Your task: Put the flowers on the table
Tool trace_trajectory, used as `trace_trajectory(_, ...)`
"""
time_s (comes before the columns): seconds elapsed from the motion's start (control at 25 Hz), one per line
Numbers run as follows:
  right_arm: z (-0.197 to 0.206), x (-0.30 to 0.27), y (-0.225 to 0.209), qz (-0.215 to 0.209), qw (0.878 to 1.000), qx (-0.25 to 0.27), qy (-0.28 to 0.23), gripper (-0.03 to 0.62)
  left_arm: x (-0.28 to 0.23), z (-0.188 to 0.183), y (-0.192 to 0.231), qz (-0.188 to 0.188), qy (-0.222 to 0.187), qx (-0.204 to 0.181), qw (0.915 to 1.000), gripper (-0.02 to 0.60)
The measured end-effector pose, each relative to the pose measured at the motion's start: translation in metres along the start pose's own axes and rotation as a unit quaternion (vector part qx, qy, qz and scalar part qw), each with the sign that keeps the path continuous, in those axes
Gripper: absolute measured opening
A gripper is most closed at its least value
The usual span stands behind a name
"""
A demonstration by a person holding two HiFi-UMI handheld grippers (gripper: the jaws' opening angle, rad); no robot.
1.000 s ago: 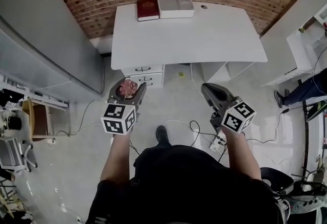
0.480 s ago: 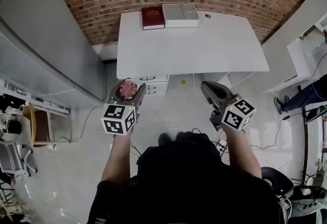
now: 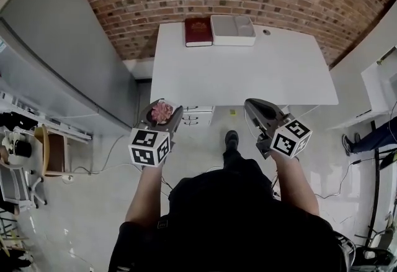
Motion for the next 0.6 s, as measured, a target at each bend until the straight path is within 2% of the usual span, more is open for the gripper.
trace_trajectory(0.24,-0.009,-0.038,-0.055,-0.034,0.999,-0.019,0.0,0.01,-0.045,-0.007,0.015,-0.031,0.012,0.005,0.9994,0.258)
trace_trajectory(0.6,-0.049,-0.09,-0.174,-0.072,0.997,-0.031,0.023,0.009,-0.153,-0.038,0.03,-0.068,0.038,0.027,0.9966,0.258)
Point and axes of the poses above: the fingertips, and each gripper's own axes: x backward along the fingers, y to its left, z out of its underside, the point moved 6 cm from there along x, backward along the fingers, and after that the axes turned 4 degrees about -x, right-handed, at the moved point
